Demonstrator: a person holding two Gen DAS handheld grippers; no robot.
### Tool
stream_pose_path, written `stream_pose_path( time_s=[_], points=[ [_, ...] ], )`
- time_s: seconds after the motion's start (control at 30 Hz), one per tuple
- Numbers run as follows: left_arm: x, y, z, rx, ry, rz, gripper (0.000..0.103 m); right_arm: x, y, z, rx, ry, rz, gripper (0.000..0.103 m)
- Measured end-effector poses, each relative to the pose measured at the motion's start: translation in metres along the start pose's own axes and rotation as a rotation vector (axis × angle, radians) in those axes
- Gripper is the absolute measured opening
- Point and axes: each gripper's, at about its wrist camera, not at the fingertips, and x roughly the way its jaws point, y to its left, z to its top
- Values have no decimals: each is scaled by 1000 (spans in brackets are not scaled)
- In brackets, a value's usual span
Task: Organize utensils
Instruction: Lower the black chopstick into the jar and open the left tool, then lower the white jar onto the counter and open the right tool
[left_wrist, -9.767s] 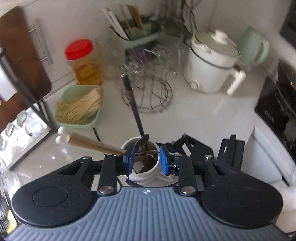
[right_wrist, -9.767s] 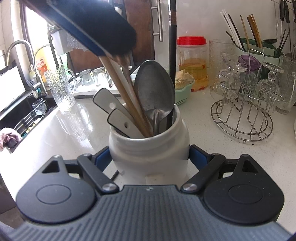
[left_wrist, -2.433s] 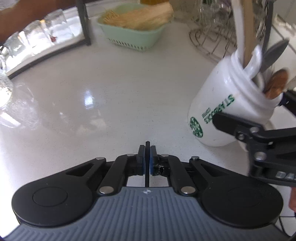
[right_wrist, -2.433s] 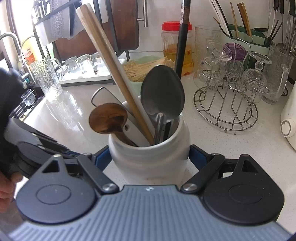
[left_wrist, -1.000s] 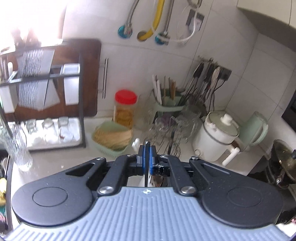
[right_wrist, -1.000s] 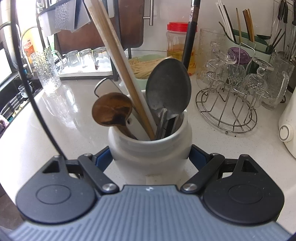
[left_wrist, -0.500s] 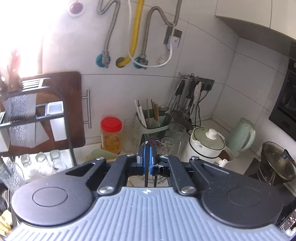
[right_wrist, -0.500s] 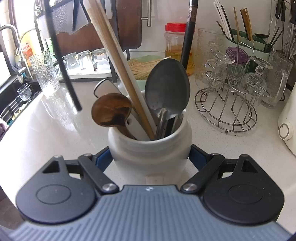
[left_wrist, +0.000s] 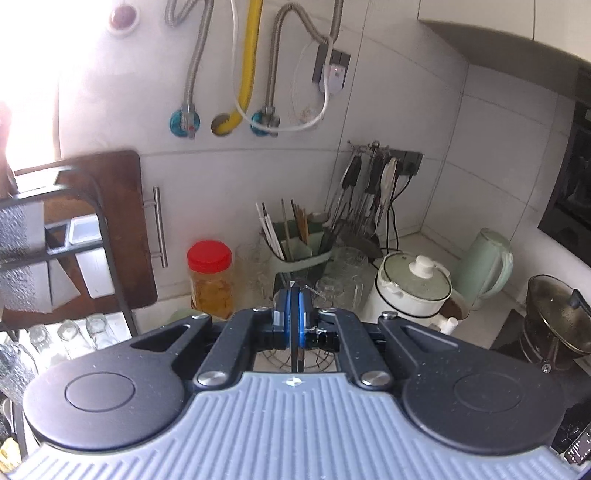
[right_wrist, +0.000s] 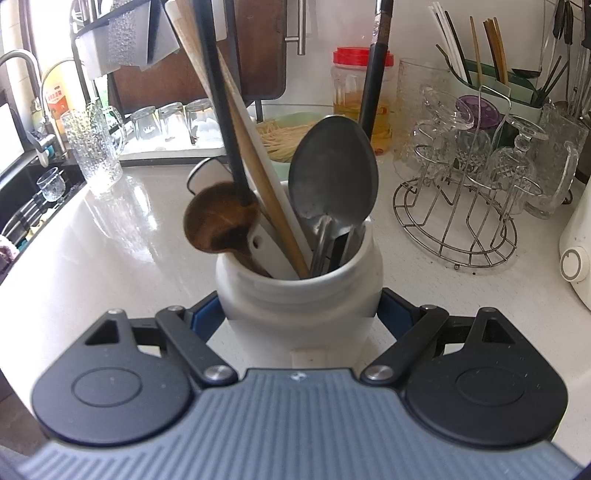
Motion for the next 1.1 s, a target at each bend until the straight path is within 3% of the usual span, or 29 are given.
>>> stream_pose_path(
  time_s=[0.27,0.77,1.1],
  points=[
    [36,0,-16,-2,87,-22,5,0,0,-2,4,-9,1,90],
    [96,15,-58,-40,329,-104,5,0,3,-3,15,-19,-23,90],
    [104,37,-54,-67,352,-102,7,2,6,-1,47,-11,-51,90]
  ],
)
